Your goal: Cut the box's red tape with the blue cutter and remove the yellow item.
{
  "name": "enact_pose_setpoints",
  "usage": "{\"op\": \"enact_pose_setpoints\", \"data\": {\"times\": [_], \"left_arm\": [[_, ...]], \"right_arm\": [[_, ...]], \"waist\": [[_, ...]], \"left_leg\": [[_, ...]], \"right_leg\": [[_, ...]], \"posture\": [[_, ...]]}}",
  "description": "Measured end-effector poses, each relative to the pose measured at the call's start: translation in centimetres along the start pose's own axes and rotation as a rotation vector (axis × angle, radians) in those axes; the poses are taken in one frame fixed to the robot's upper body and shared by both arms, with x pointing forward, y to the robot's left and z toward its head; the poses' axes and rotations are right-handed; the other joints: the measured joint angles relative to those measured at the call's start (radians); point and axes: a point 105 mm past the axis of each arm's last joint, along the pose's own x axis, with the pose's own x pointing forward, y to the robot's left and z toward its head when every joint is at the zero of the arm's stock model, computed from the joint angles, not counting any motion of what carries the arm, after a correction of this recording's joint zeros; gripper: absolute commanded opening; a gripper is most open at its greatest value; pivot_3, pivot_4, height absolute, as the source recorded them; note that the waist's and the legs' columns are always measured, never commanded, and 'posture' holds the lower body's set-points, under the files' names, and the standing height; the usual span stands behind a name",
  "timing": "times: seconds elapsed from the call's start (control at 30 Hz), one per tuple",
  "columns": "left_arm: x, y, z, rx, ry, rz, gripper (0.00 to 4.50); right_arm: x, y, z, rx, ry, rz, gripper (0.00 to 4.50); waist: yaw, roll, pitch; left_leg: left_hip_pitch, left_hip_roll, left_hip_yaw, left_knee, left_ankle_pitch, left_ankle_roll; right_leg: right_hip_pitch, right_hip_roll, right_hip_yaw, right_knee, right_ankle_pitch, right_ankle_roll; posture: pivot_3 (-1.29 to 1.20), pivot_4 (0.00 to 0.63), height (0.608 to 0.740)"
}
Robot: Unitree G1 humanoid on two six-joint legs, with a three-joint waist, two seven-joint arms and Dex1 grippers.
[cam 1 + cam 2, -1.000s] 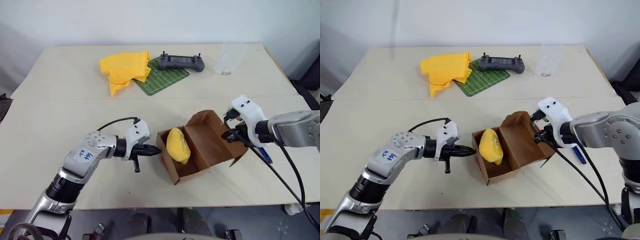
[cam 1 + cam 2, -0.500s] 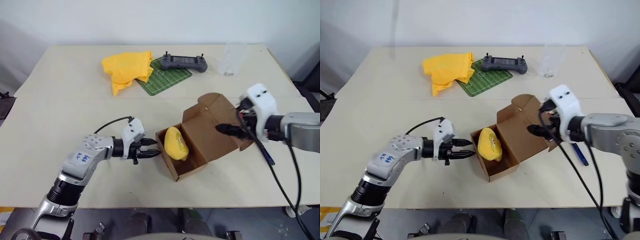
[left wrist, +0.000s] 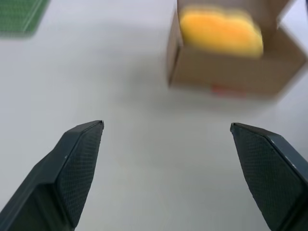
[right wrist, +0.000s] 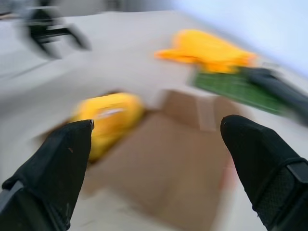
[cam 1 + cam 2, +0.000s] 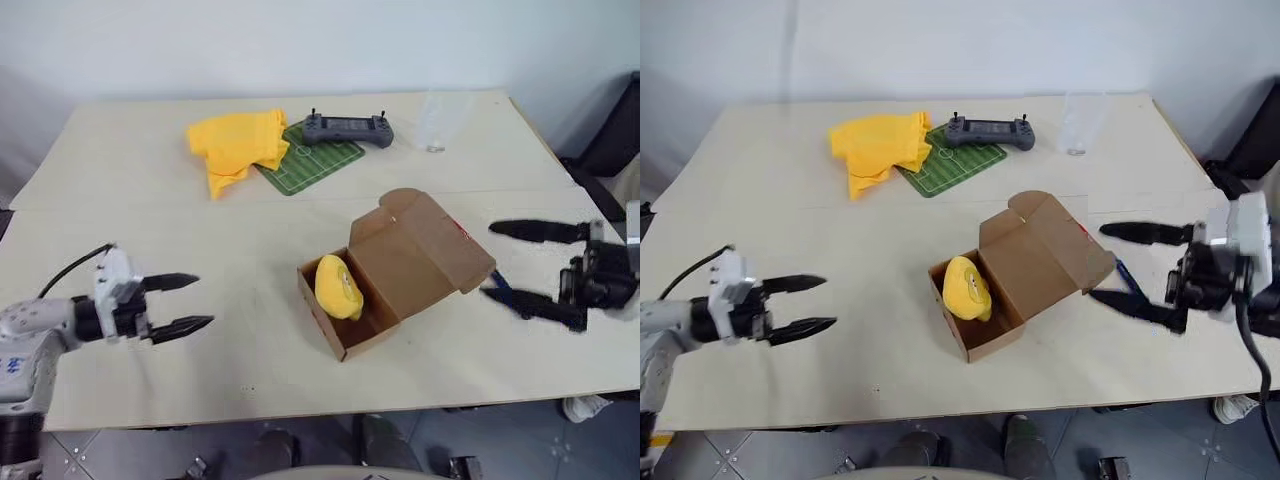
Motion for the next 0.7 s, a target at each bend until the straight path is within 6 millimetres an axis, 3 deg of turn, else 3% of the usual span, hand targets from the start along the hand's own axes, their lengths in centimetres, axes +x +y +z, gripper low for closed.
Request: {"op": "enact_pose_setpoints", "data": {"times": [0.07,0.2,0.33,0.53,0.6,0.63,0.7], "left_arm": [[-1.5,0.0,-1.2,-0.013,0.024,0.03,4.48],[-2.5,0.1,-1.4,0.007,0.017,0.064,4.48],[-1.4,-0.9,0.9,0.054,-0.042,0.014,4.48],[5.2,-2.7,9.8,0.232,-0.137,-0.245,4.48],[7.1,-3.4,11.8,0.243,-0.132,-0.315,4.48],[7.7,-3.8,12.3,0.249,-0.129,-0.339,4.48],[10.7,-5.5,12.5,0.29,-0.063,-0.445,4.48]], "right_arm": [[0.6,0.8,-0.1,-0.028,-0.018,0.046,4.5],[1.0,1.1,0.0,-0.061,-0.022,0.055,4.5],[1.1,1.2,0.1,-0.072,-0.021,0.047,4.5],[0.2,1.3,-0.2,-0.063,0.0,-0.011,4.5],[-0.1,1.3,-0.4,-0.048,0.013,-0.04,4.5],[-0.2,1.3,-0.5,-0.042,0.016,-0.045,4.5],[-0.6,1.8,-1.0,-0.016,0.044,-0.068,4.5]], "waist": [[0.002,0.0,0.0],[0.023,0.0,0.0],[0.034,0.0,0.0],[0.048,-0.001,0.0],[0.047,-0.001,0.0],[0.046,-0.001,0.0],[0.039,0.0,0.0]], "left_leg": [[0.0,0.0,0.0,0.001,0.0,-0.001],[-0.001,-0.001,0.0,0.003,-0.001,-0.002],[-0.002,0.0,-0.002,0.003,-0.001,-0.003],[-0.001,-0.001,-0.001,0.004,0.0,-0.004],[-0.002,-0.001,-0.001,0.004,0.0,-0.004],[-0.002,-0.001,-0.001,0.004,0.0,-0.004],[-0.002,-0.001,0.0,0.004,0.0,-0.004]], "right_leg": [[0.0,0.0,0.0,0.0,0.0,0.0],[0.0,-0.001,-0.001,0.0,0.0,0.0],[0.0,-0.002,-0.001,0.0,0.0,0.0],[0.0,-0.001,-0.001,0.003,0.0,0.0],[0.0,0.0,-0.001,0.004,0.0,0.0],[0.0,0.0,-0.001,0.004,0.0,0.0],[0.0,0.001,0.0,0.004,0.0,0.0]], "posture": [[0.0,0.15,0.74],[0.0,0.15,0.74],[0.0,0.15,0.74],[0.0,0.15,0.74],[0.0,0.15,0.74],[0.0,0.15,0.74],[0.0,0.15,0.74]]}}
